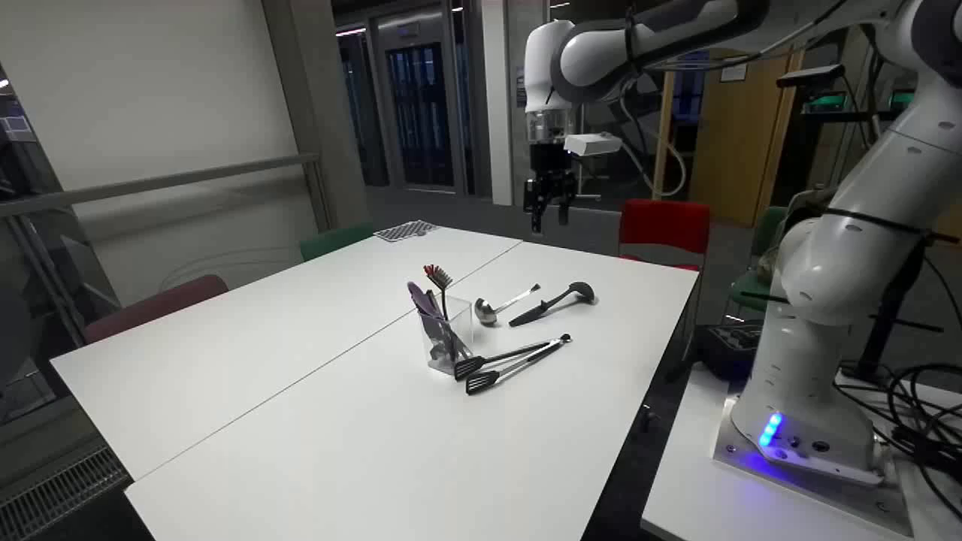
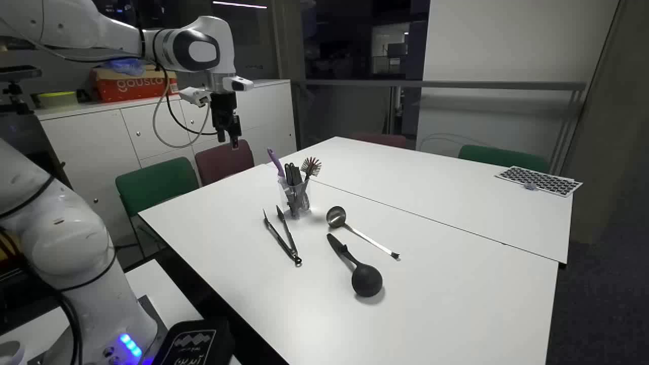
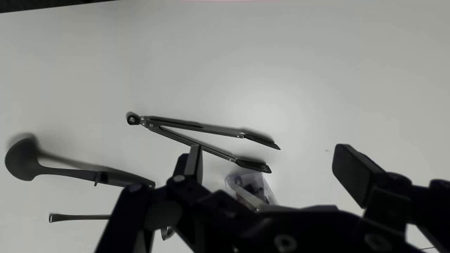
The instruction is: Put the black tongs in the cutlery holder.
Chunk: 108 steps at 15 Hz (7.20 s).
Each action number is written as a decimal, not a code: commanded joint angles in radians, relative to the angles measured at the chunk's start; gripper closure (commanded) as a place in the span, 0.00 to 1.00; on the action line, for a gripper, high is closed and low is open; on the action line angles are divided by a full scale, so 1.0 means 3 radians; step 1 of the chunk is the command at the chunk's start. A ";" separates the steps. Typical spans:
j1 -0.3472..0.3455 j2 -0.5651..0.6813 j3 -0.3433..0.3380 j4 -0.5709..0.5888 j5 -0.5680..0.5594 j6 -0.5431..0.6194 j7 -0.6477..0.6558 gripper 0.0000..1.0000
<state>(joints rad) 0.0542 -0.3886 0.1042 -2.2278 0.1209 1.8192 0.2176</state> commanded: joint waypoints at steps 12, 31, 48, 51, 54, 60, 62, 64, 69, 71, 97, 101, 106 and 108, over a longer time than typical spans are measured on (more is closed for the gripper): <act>-0.0197 0.0390 -0.0101 -0.0011 0.0400 0.0359 0.0895 0.00; -0.0357 0.0899 -0.0281 -0.0276 0.0519 0.0621 0.2219 0.00; -0.0372 0.1292 -0.0520 -0.0515 0.1065 0.1181 0.2896 0.00; -0.0438 0.1488 -0.0608 -0.0461 0.1101 0.1205 0.3156 0.00; -0.0501 0.1683 -0.0710 -0.0415 0.1249 0.1215 0.3172 0.00; -0.0581 0.2112 -0.0834 -0.0249 0.1347 0.1431 0.3275 0.00; -0.0591 0.2249 -0.0858 -0.0167 0.1381 0.1551 0.3305 0.00; -0.0600 0.2387 -0.0868 -0.0089 0.1429 0.1634 0.3330 0.00; -0.0613 0.2623 -0.0848 0.0050 0.1546 0.1741 0.3396 0.00; -0.0597 0.2680 -0.0839 0.0086 0.1569 0.1755 0.3416 0.00; -0.0468 0.2966 -0.0754 0.0155 0.1556 0.2051 0.3741 0.64; -0.0478 0.2962 -0.0757 0.0148 0.1559 0.2063 0.3736 0.92; -0.0483 0.2960 -0.0766 0.0150 0.1551 0.2061 0.3737 0.92; -0.0485 0.2964 -0.0765 0.0152 0.1552 0.2061 0.3735 0.45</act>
<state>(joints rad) -0.0808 0.5024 -0.1306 -2.1792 0.5718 2.4117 1.3259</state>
